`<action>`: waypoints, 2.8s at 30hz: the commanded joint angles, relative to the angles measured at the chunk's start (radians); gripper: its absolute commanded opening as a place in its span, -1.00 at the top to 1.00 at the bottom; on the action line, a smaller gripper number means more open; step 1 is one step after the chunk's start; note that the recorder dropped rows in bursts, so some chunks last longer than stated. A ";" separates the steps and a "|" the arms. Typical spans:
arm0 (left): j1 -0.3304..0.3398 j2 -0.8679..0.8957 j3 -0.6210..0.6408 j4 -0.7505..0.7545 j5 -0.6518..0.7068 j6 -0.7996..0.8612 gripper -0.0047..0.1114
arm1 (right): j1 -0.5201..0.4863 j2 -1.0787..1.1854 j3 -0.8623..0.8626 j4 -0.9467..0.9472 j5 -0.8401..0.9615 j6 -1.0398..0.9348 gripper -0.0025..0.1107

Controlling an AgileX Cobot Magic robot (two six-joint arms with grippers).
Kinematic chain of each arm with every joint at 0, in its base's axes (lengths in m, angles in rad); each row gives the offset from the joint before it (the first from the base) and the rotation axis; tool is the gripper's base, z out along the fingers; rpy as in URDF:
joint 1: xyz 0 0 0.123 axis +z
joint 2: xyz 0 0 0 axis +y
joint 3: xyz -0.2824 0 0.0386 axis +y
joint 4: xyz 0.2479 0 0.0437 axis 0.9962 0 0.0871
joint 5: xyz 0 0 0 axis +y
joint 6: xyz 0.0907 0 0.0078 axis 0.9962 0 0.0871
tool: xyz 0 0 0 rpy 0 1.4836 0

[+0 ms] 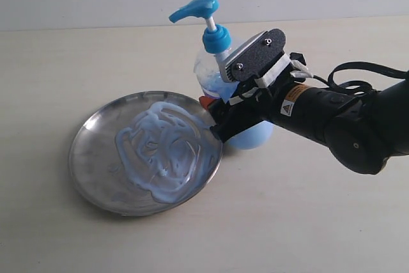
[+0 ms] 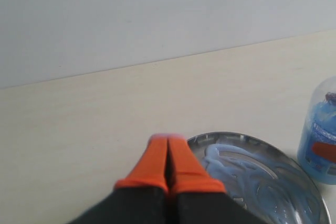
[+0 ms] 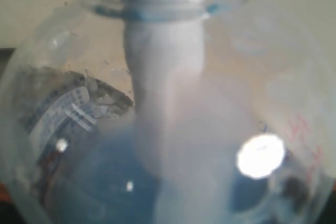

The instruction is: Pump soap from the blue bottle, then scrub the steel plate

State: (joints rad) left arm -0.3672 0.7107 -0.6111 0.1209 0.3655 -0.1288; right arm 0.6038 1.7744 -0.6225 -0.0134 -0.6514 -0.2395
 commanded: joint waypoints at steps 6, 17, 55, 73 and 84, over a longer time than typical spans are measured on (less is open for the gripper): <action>-0.006 0.000 -0.005 -0.007 -0.012 0.001 0.92 | 0.001 -0.016 -0.010 -0.005 -0.107 -0.003 0.96; -0.006 0.000 -0.005 -0.007 -0.012 0.001 0.92 | 0.001 -0.016 -0.010 -0.005 -0.097 -0.003 0.96; -0.006 0.350 -0.254 -0.387 0.050 0.191 0.92 | 0.001 -0.016 -0.010 -0.002 -0.096 0.008 0.96; -0.095 0.727 -0.622 -0.916 0.238 0.704 0.92 | 0.001 -0.016 -0.010 0.001 -0.096 0.008 0.96; -0.154 0.879 -0.766 -0.916 0.258 0.726 0.92 | 0.001 -0.016 -0.010 -0.005 -0.096 0.008 0.96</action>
State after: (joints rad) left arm -0.5095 1.5724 -1.3506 -0.7864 0.6057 0.5898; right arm 0.6038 1.7744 -0.6225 -0.0116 -0.6458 -0.2301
